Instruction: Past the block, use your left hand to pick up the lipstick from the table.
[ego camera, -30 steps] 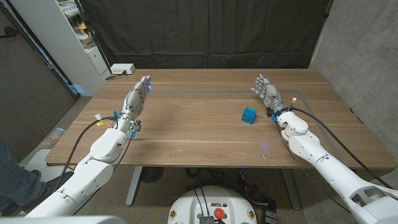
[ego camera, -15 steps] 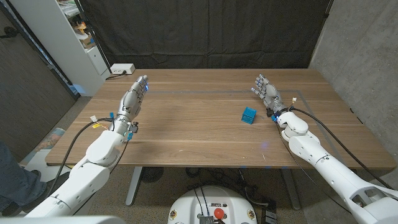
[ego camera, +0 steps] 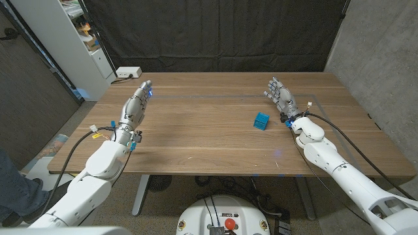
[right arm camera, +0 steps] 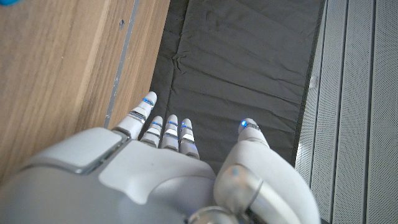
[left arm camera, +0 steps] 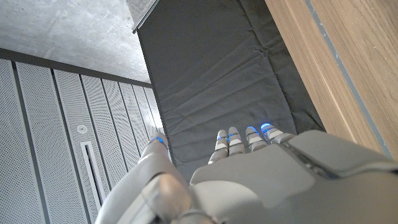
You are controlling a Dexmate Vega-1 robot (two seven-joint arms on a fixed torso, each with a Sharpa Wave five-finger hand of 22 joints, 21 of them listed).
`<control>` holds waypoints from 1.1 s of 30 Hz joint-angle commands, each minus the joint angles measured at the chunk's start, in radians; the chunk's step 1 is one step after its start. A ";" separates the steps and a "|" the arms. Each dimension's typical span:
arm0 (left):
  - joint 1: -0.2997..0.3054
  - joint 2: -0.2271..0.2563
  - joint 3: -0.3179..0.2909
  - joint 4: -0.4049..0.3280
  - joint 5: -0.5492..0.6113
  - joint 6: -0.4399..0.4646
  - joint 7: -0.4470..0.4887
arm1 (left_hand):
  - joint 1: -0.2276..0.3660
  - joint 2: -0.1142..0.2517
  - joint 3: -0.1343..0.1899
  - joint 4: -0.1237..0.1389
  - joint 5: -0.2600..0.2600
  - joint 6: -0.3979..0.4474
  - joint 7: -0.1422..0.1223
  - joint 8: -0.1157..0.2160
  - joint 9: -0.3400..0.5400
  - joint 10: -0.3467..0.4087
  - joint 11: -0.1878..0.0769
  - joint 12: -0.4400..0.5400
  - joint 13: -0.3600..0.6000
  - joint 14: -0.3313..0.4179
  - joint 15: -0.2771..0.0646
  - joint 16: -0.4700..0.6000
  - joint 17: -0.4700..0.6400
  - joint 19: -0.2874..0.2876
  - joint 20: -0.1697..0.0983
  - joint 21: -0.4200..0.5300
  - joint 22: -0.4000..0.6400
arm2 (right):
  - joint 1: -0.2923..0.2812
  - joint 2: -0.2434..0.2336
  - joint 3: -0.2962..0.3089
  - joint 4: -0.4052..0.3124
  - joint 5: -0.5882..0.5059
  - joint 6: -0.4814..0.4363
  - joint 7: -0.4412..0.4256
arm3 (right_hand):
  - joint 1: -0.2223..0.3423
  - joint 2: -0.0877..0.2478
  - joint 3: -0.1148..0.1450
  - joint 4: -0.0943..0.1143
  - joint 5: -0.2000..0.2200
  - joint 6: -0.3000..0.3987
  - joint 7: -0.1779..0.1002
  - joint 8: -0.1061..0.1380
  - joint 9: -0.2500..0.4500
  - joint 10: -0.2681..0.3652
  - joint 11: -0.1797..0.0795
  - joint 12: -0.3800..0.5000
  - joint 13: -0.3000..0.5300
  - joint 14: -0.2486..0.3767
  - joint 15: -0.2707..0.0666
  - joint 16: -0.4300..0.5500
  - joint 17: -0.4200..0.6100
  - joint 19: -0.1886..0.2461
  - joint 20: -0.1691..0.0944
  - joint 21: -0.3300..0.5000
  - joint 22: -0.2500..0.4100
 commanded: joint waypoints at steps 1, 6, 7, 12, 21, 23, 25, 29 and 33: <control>0.049 -0.004 -0.035 -0.026 0.024 -0.005 0.014 | 0.013 0.001 0.003 -0.009 -0.002 0.010 -0.002 0.005 0.003 0.002 0.001 0.003 0.004 0.003 0.004 0.003 0.002 -0.004 0.009 0.005 0.004 | -0.003 -0.002 -0.001 -0.005 0.002 -0.007 0.000 | 0.001 0.009 -0.002 -0.006 0.007 0.002 -0.003 -0.002 0.006 -0.005 0.001 0.000 0.002 0.000 0.007 -0.001 0.002 -0.002 -0.001 0.001 0.004; 0.072 -0.012 -0.053 -0.038 0.035 -0.008 0.025 | 0.015 0.001 0.004 -0.011 -0.003 0.009 -0.001 0.005 0.003 0.003 0.001 0.003 0.004 0.003 0.004 0.003 0.002 -0.005 0.012 0.005 0.004 | 0.000 0.000 -0.003 -0.001 0.002 -0.006 0.005 | 0.001 0.009 -0.002 -0.006 0.007 0.002 -0.004 -0.002 0.006 -0.004 0.001 0.000 0.002 0.000 0.007 0.000 0.002 -0.003 -0.001 0.001 0.004; 0.078 -0.011 -0.057 -0.041 0.038 -0.007 0.025 | 0.016 0.002 0.004 -0.011 -0.003 0.009 -0.001 0.005 0.003 0.003 0.001 0.003 0.004 0.003 0.004 0.003 0.002 -0.006 0.013 0.005 0.004 | 0.001 0.000 -0.003 0.000 0.001 -0.006 0.005 | 0.001 0.009 -0.002 -0.006 0.007 0.002 -0.004 -0.002 0.006 -0.005 0.002 0.000 0.002 0.000 0.007 0.000 0.002 -0.003 -0.001 0.001 0.004; 0.102 -0.016 -0.078 -0.055 0.049 -0.005 0.033 | 0.019 0.003 0.005 -0.013 -0.003 0.010 -0.001 0.005 0.003 0.005 0.002 0.004 0.005 0.004 0.004 0.003 0.002 -0.006 0.014 0.005 0.004 | 0.006 0.002 -0.007 0.005 0.000 -0.006 0.009 | 0.000 0.010 -0.002 -0.006 0.007 0.002 -0.003 -0.001 0.006 -0.005 0.002 0.000 0.003 0.000 0.008 0.000 0.002 -0.004 -0.001 0.001 0.004; 0.121 -0.026 -0.102 -0.067 0.059 -0.005 0.028 | 0.028 0.006 0.008 -0.019 -0.004 0.015 -0.001 0.007 0.003 0.008 -0.001 0.005 0.005 0.005 0.004 0.003 0.002 -0.006 0.016 0.005 0.004 | 0.010 0.007 -0.010 0.008 -0.002 -0.005 0.010 | 0.000 0.009 -0.002 -0.007 0.006 0.003 -0.003 -0.001 0.006 -0.004 0.002 0.000 0.003 0.000 0.008 0.000 0.002 -0.005 0.000 0.001 0.004; 0.122 -0.031 -0.104 -0.067 0.064 -0.008 0.028 | 0.030 0.006 0.009 -0.020 -0.004 0.016 -0.002 0.007 0.003 0.009 -0.001 0.005 0.005 0.006 0.003 0.003 0.002 -0.006 0.016 0.005 0.004 | 0.011 0.008 -0.010 0.008 -0.002 -0.006 0.009 | 0.000 0.010 -0.002 -0.007 0.007 0.003 -0.002 -0.001 0.006 -0.004 0.001 0.000 0.003 0.000 0.008 0.000 0.002 -0.005 0.000 0.001 0.004; 0.120 -0.038 -0.103 -0.063 0.055 -0.019 0.017 | 0.032 0.006 0.010 -0.021 -0.004 0.016 -0.001 0.007 0.003 0.009 0.000 0.005 0.005 0.006 0.003 0.003 0.002 -0.006 0.016 0.006 0.004 | 0.011 0.008 -0.010 0.007 -0.002 -0.007 0.008 | 0.000 0.010 -0.002 -0.007 0.007 0.003 -0.003 -0.001 0.006 -0.005 0.001 0.000 0.003 0.000 0.008 0.000 0.002 -0.005 0.000 0.001 0.004; 0.129 -0.042 -0.111 -0.066 0.063 -0.025 0.015 | 0.036 0.007 0.011 -0.024 -0.005 0.018 0.000 0.008 0.003 0.011 0.000 0.006 0.005 0.007 0.002 0.004 0.002 -0.006 0.016 0.006 0.004 | 0.010 0.009 -0.011 0.007 -0.002 -0.008 0.006 | 0.000 0.010 -0.003 -0.008 0.007 0.003 -0.003 -0.001 0.006 -0.005 0.001 0.000 0.003 -0.001 0.009 0.000 0.002 -0.005 0.000 0.001 0.004; 0.143 -0.049 -0.121 -0.072 0.070 -0.029 0.017 | 0.039 0.008 0.012 -0.026 -0.005 0.019 0.000 0.008 0.003 0.012 0.000 0.006 0.006 0.009 0.003 0.004 0.002 -0.006 0.017 0.006 0.004 | 0.010 0.009 -0.012 0.005 -0.005 -0.009 0.003 | 0.000 0.010 -0.003 -0.008 0.007 0.003 -0.002 -0.001 0.006 -0.004 0.001 0.000 0.003 0.000 0.009 0.000 0.002 -0.005 0.000 0.001 0.004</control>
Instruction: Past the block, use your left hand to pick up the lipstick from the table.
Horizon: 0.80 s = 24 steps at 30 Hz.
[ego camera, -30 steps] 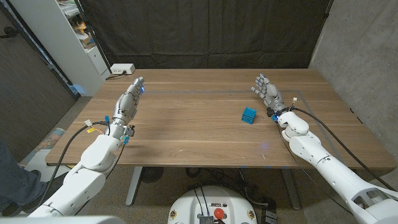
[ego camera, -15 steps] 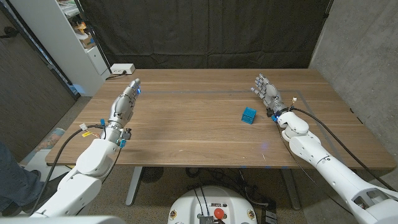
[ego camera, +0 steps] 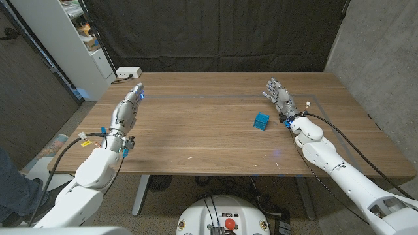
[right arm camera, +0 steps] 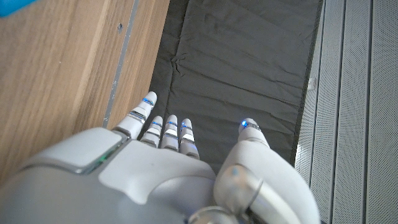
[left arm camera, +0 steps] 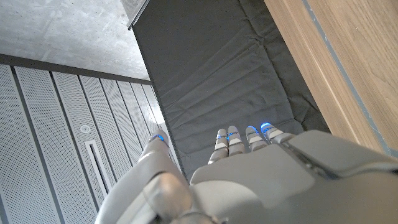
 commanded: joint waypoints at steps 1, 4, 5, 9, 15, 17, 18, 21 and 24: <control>0.030 -0.020 -0.027 -0.010 0.020 -0.024 -0.011 | 0.015 -0.001 0.001 -0.010 -0.002 0.007 0.000 0.008 0.003 0.002 0.000 0.006 0.006 0.004 -0.002 0.004 0.002 -0.005 0.008 0.006 0.004 | 0.004 0.004 -0.005 0.000 -0.005 -0.003 -0.005 | 0.000 0.010 0.002 -0.004 0.007 0.003 -0.003 -0.001 0.006 -0.001 -0.003 0.000 0.003 0.000 0.009 0.000 0.002 -0.005 0.000 0.001 0.004; 0.037 -0.026 -0.031 -0.012 0.023 -0.021 -0.007 | 0.017 -0.001 0.002 -0.011 -0.002 0.007 -0.001 0.008 0.003 0.002 -0.001 0.007 0.006 0.005 -0.002 0.004 0.002 -0.005 0.009 0.006 0.004 | 0.003 0.003 -0.005 -0.001 -0.006 -0.005 -0.008 | 0.000 0.010 0.002 -0.004 0.007 0.002 -0.003 -0.002 0.006 0.000 -0.002 0.001 0.003 0.000 0.009 0.000 0.002 -0.005 0.001 0.001 0.004; 0.040 -0.025 -0.033 -0.013 0.023 -0.021 -0.010 | 0.017 -0.001 0.002 -0.012 -0.002 0.007 0.000 0.008 0.003 0.002 -0.001 0.006 0.006 0.004 -0.001 0.004 0.002 -0.005 0.009 0.006 0.004 | 0.003 0.003 -0.005 -0.001 -0.007 -0.005 -0.008 | 0.000 0.010 0.002 -0.004 0.007 0.003 -0.003 -0.001 0.006 0.000 -0.003 0.000 0.003 0.000 0.010 0.000 0.002 -0.005 0.001 0.001 0.004; 0.048 -0.034 -0.037 -0.018 0.046 -0.023 0.000 | 0.028 0.001 0.005 -0.019 -0.005 0.029 0.003 0.015 0.003 0.028 0.006 0.016 0.007 0.009 -0.001 0.005 0.001 -0.005 0.010 0.007 0.004 | 0.004 0.004 -0.005 0.001 -0.006 -0.002 -0.008 | -0.001 0.010 0.001 -0.004 0.007 0.003 -0.003 -0.001 0.006 -0.002 -0.002 0.000 0.003 0.001 0.009 0.000 0.002 -0.006 0.001 0.001 0.004; 0.071 -0.035 -0.054 -0.031 0.060 -0.021 0.002 | 0.034 0.002 0.006 -0.023 -0.006 0.035 0.003 0.016 0.004 0.036 0.006 0.019 0.008 0.011 -0.001 0.005 0.001 -0.005 0.010 0.007 0.005 | 0.005 0.005 -0.005 0.003 -0.006 0.000 -0.006 | 0.000 0.011 0.001 -0.005 0.007 0.003 -0.003 -0.001 0.006 -0.001 -0.003 0.000 0.003 0.001 0.009 0.000 0.002 -0.006 0.001 0.002 0.004; 0.076 -0.037 -0.058 -0.034 0.066 -0.019 0.003 | 0.035 0.002 0.007 -0.024 -0.007 0.036 0.004 0.016 0.004 0.037 0.004 0.019 0.008 0.010 -0.002 0.005 0.001 -0.006 0.011 0.007 0.005 | 0.005 0.005 -0.005 0.003 -0.006 0.000 -0.006 | 0.000 0.011 0.001 -0.005 0.007 0.004 -0.004 -0.001 0.006 -0.001 -0.002 0.000 0.003 0.001 0.009 0.000 0.002 -0.006 0.001 0.002 0.004; 0.085 -0.036 -0.065 -0.040 0.070 -0.017 0.004 | 0.036 0.002 0.007 -0.025 -0.007 0.037 0.003 0.016 0.004 0.037 0.004 0.019 0.008 0.011 -0.002 0.005 0.001 -0.005 0.011 0.007 0.005 | 0.005 0.006 -0.005 0.003 -0.006 -0.001 -0.006 | 0.000 0.011 0.001 -0.005 0.007 0.003 -0.004 -0.001 0.006 -0.001 -0.004 0.000 0.003 0.000 0.009 0.000 0.002 -0.006 0.001 0.002 0.004; 0.093 -0.041 -0.072 -0.046 0.077 -0.014 0.006 | 0.038 0.002 0.007 -0.026 -0.007 0.038 0.003 0.015 0.004 0.038 0.002 0.019 0.008 0.011 -0.003 0.005 0.001 -0.005 0.014 0.007 0.005 | 0.004 0.006 -0.005 0.003 -0.006 0.000 -0.006 | 0.000 0.011 0.001 -0.006 0.007 0.004 -0.005 -0.001 0.006 -0.001 -0.003 0.001 0.003 0.000 0.009 0.000 0.002 -0.006 0.000 0.002 0.004; 0.111 -0.045 -0.088 -0.059 0.085 -0.013 0.008 | 0.041 0.003 0.008 -0.028 -0.008 0.039 0.003 0.015 0.004 0.039 0.006 0.019 0.009 0.011 -0.002 0.004 0.001 -0.006 0.017 0.007 0.005 | 0.004 0.008 -0.006 0.005 -0.005 0.001 -0.005 | 0.000 0.011 0.001 -0.006 0.007 0.004 -0.005 -0.001 0.006 0.000 -0.003 0.001 0.003 0.001 0.009 0.001 0.002 -0.006 0.001 0.002 0.004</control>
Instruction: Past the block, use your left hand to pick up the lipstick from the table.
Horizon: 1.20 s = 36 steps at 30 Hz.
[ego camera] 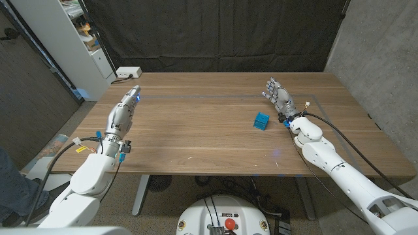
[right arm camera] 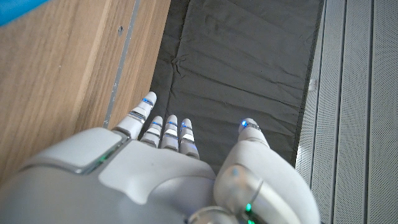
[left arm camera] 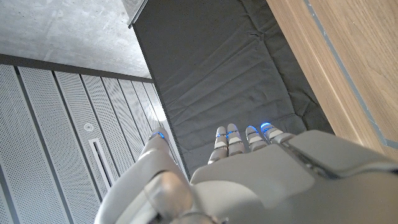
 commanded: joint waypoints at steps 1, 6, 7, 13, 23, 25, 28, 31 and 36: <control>0.051 -0.013 -0.042 -0.035 0.048 0.009 0.014 | 0.013 0.000 0.003 -0.010 0.000 0.009 -0.002 0.004 0.004 0.008 0.008 0.004 0.004 0.006 0.003 0.005 0.003 -0.001 0.012 0.007 0.005 | 0.000 0.004 -0.001 0.004 0.000 0.004 0.000 | 0.000 0.011 0.001 -0.006 0.007 0.004 -0.004 -0.001 0.006 0.000 -0.003 0.001 0.003 0.001 0.009 0.001 0.002 -0.002 -0.003 0.002 0.004; 0.067 -0.025 -0.054 -0.046 0.057 0.011 0.014 | 0.018 0.001 0.004 -0.013 -0.001 0.010 -0.001 0.004 0.004 0.008 0.009 0.004 0.004 0.006 0.002 0.004 0.003 -0.002 0.013 0.006 0.005 | -0.001 0.006 -0.001 0.008 0.002 0.007 0.004 | 0.000 0.011 0.001 -0.007 0.007 0.004 -0.005 -0.001 0.006 -0.001 -0.002 0.001 0.003 0.001 0.009 0.000 0.002 -0.002 -0.002 0.002 0.004; 0.071 -0.030 -0.056 -0.049 0.061 0.012 0.017 | 0.019 0.001 0.005 -0.013 -0.001 0.010 -0.002 0.004 0.004 0.009 0.009 0.004 0.004 0.007 0.002 0.004 0.003 -0.002 0.013 0.006 0.005 | -0.001 0.006 -0.001 0.009 0.003 0.007 0.005 | 0.000 0.011 0.001 -0.007 0.007 0.004 -0.005 -0.001 0.006 -0.002 -0.003 0.000 0.003 0.000 0.010 0.000 0.002 -0.002 -0.003 0.002 0.004; 0.095 -0.045 -0.071 -0.064 0.077 0.015 0.021 | 0.028 0.003 0.008 -0.018 -0.002 0.012 -0.001 0.004 0.004 0.011 0.008 0.004 0.005 0.008 0.003 0.004 0.003 -0.003 0.015 0.006 0.005 | -0.001 0.004 -0.001 0.011 0.004 0.007 0.010 | 0.000 0.012 0.001 -0.007 0.007 0.005 -0.006 -0.001 0.006 -0.002 -0.003 0.000 0.003 0.000 0.010 0.000 0.002 -0.003 -0.002 0.002 0.004; 0.136 -0.075 -0.104 -0.083 0.095 0.010 0.022 | 0.033 0.004 0.009 -0.021 -0.004 0.016 -0.001 0.004 0.004 0.009 0.006 0.003 0.005 0.008 0.003 0.004 0.003 -0.004 0.015 0.006 0.005 | -0.001 -0.003 0.004 0.003 0.003 0.011 0.013 | 0.000 0.012 0.001 -0.008 0.007 0.005 -0.005 -0.001 0.006 -0.002 -0.003 0.001 0.003 0.001 0.009 0.001 0.002 -0.003 -0.002 0.002 0.004; 0.143 -0.083 -0.109 -0.085 0.098 0.006 0.023 | 0.035 0.004 0.010 -0.022 -0.005 0.016 -0.001 0.004 0.004 0.011 0.006 0.004 0.005 0.008 0.003 0.004 0.003 -0.004 0.017 0.007 0.005 | -0.001 -0.005 0.003 0.001 0.001 0.012 0.014 | 0.000 0.012 0.001 -0.008 0.007 0.005 -0.005 -0.001 0.006 -0.002 -0.003 0.001 0.003 0.000 0.009 0.001 0.002 -0.003 -0.002 0.002 0.004; 0.155 -0.091 -0.119 -0.091 0.105 0.009 0.023 | 0.036 0.004 0.010 -0.023 -0.005 0.016 -0.001 0.004 0.004 0.012 0.006 0.004 0.005 0.008 0.001 0.004 0.003 -0.005 0.017 0.006 0.005 | -0.002 -0.006 0.003 -0.003 0.002 0.009 0.012 | 0.000 0.012 0.001 -0.008 0.007 0.005 -0.005 -0.001 0.006 -0.001 -0.003 0.001 0.003 0.001 0.009 0.001 0.002 -0.003 -0.002 0.002 0.004; 0.167 -0.097 -0.129 -0.097 0.108 0.011 0.019 | 0.038 0.004 0.010 -0.024 -0.006 0.018 -0.001 0.004 0.004 0.012 0.006 0.004 0.006 0.009 0.001 0.004 0.003 -0.004 0.019 0.007 0.005 | -0.003 -0.006 0.002 -0.006 0.002 0.006 0.011 | 0.000 0.012 0.000 -0.009 0.007 0.005 -0.006 -0.001 0.006 -0.001 -0.002 0.001 0.003 0.000 0.009 0.001 0.002 -0.003 -0.002 0.003 0.004; 0.182 -0.113 -0.148 -0.104 0.117 0.010 0.021 | 0.041 0.004 0.011 -0.026 -0.008 0.019 0.000 0.003 0.004 0.014 0.008 0.004 0.006 0.009 0.002 0.004 0.003 -0.005 0.021 0.007 0.005 | -0.005 -0.007 0.001 -0.013 0.002 -0.001 0.008 | 0.000 0.012 0.000 -0.009 0.007 0.005 -0.005 -0.001 0.006 -0.001 -0.002 0.001 0.003 0.000 0.009 0.001 0.002 -0.003 -0.002 0.003 0.004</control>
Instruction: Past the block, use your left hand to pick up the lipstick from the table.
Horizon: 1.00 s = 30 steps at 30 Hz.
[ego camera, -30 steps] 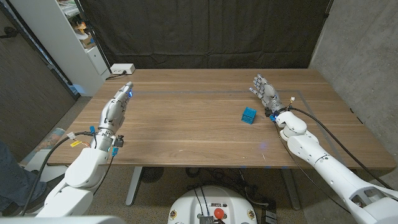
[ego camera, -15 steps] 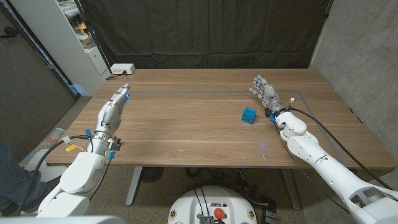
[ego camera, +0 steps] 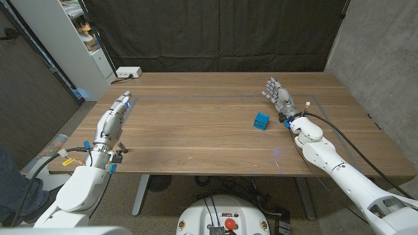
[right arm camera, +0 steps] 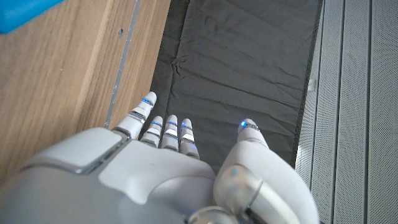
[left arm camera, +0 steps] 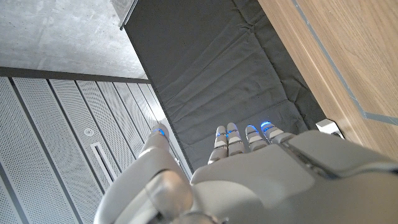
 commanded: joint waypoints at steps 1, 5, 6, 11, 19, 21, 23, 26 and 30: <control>0.042 -0.037 -0.040 -0.021 0.022 0.000 0.001 | 0.010 -0.001 0.002 -0.008 -0.004 0.009 0.000 0.003 0.004 0.009 0.003 0.004 0.001 0.003 -0.005 0.004 0.003 -0.003 0.008 0.007 0.005 | -0.003 -0.004 -0.003 -0.012 -0.003 -0.007 -0.001 | 0.008 0.004 0.004 -0.005 0.007 0.005 -0.005 -0.001 0.006 -0.001 -0.002 0.001 0.003 0.000 0.009 0.000 0.002 -0.003 -0.002 0.003 0.004; 0.050 -0.047 -0.052 -0.019 0.016 0.004 -0.004 | 0.012 -0.001 0.002 -0.009 -0.005 0.010 -0.001 0.003 0.005 0.011 0.001 0.005 0.002 0.002 -0.005 0.003 0.003 -0.003 0.008 0.007 0.005 | -0.005 -0.005 -0.003 -0.017 -0.001 -0.015 -0.004 | 0.007 0.004 0.004 -0.005 0.007 0.005 -0.006 -0.001 0.006 -0.001 -0.003 0.001 0.003 0.000 0.009 0.000 0.002 -0.003 -0.002 0.003 0.004; 0.051 -0.051 -0.054 -0.020 0.018 0.005 -0.002 | 0.012 -0.001 0.002 -0.009 -0.005 0.010 -0.001 0.003 0.005 0.011 0.001 0.005 0.002 0.002 -0.005 0.003 0.003 -0.004 0.008 0.007 0.005 | -0.005 -0.006 -0.004 -0.018 -0.002 -0.017 -0.005 | 0.007 0.004 0.004 -0.006 0.007 0.005 -0.006 -0.001 0.006 -0.001 -0.002 0.001 0.003 0.000 0.009 0.001 0.002 -0.003 -0.002 0.003 0.004; 0.060 -0.066 -0.070 -0.016 0.017 0.007 -0.001 | 0.014 -0.001 0.002 -0.010 -0.006 0.012 -0.001 0.003 0.005 0.014 -0.002 0.005 0.002 0.003 -0.004 0.004 0.003 -0.004 0.008 0.007 0.005 | -0.007 -0.008 -0.006 -0.023 -0.003 -0.023 -0.007 | 0.007 0.005 0.004 -0.006 0.007 0.005 -0.006 -0.001 0.006 -0.001 -0.004 0.001 0.003 0.000 0.009 0.001 0.002 -0.003 -0.002 0.003 0.004; 0.060 -0.084 -0.086 0.001 0.010 0.005 -0.004 | 0.018 -0.001 0.003 -0.012 -0.008 0.016 -0.001 0.003 0.005 0.015 -0.003 0.005 0.002 0.007 -0.006 0.005 0.003 -0.004 0.008 0.007 0.006 | -0.004 -0.009 -0.011 -0.025 -0.008 -0.029 -0.009 | 0.007 0.005 0.004 -0.007 0.007 0.005 -0.006 -0.001 0.006 -0.001 -0.003 0.001 0.003 0.000 0.008 0.001 0.002 -0.003 -0.001 0.003 0.004; 0.057 -0.082 -0.087 0.006 0.002 0.009 -0.011 | 0.019 -0.001 0.003 -0.012 -0.008 0.016 -0.001 0.003 0.005 0.015 -0.002 0.005 0.002 0.007 -0.006 0.005 0.003 -0.004 0.008 0.007 0.006 | -0.003 -0.008 -0.013 -0.022 -0.011 -0.028 -0.008 | 0.007 0.005 0.004 -0.007 0.007 0.005 -0.006 -0.001 0.006 -0.001 -0.002 0.001 0.003 0.001 0.008 0.001 0.002 -0.003 -0.002 0.003 0.004; 0.053 -0.081 -0.089 0.007 0.002 0.015 -0.010 | 0.020 -0.001 0.003 -0.013 -0.009 0.016 -0.001 0.003 0.005 0.015 -0.002 0.005 0.002 0.008 -0.007 0.005 0.003 -0.005 0.009 0.007 0.006 | -0.002 -0.006 -0.013 -0.022 -0.009 -0.030 -0.010 | 0.007 0.005 0.004 -0.007 0.007 0.005 -0.006 -0.001 0.006 -0.001 -0.002 0.001 0.003 0.001 0.008 0.001 0.002 -0.003 -0.001 0.003 0.004; 0.049 -0.081 -0.091 0.009 0.002 0.023 -0.008 | 0.021 -0.001 0.003 -0.013 -0.009 0.017 -0.001 0.003 0.005 0.014 -0.001 0.005 0.002 0.008 -0.006 0.005 0.003 -0.005 0.009 0.007 0.006 | -0.001 -0.005 -0.013 -0.020 -0.008 -0.033 -0.013 | 0.007 0.005 0.003 -0.007 0.007 0.005 -0.006 -0.001 0.006 -0.001 -0.003 0.001 0.003 0.001 0.008 0.001 0.002 -0.003 -0.002 0.003 0.004; 0.047 -0.084 -0.097 0.011 0.001 0.029 -0.005 | 0.022 -0.001 0.003 -0.014 -0.009 0.018 -0.001 0.003 0.005 0.016 -0.003 0.005 0.003 0.008 -0.006 0.004 0.003 -0.005 0.009 0.007 0.006 | 0.004 -0.003 -0.014 -0.013 -0.009 -0.033 -0.011 | 0.006 0.005 0.003 -0.007 0.007 0.005 -0.006 -0.001 0.006 -0.001 -0.003 0.001 0.003 0.001 0.007 0.001 0.002 -0.003 -0.001 0.003 0.004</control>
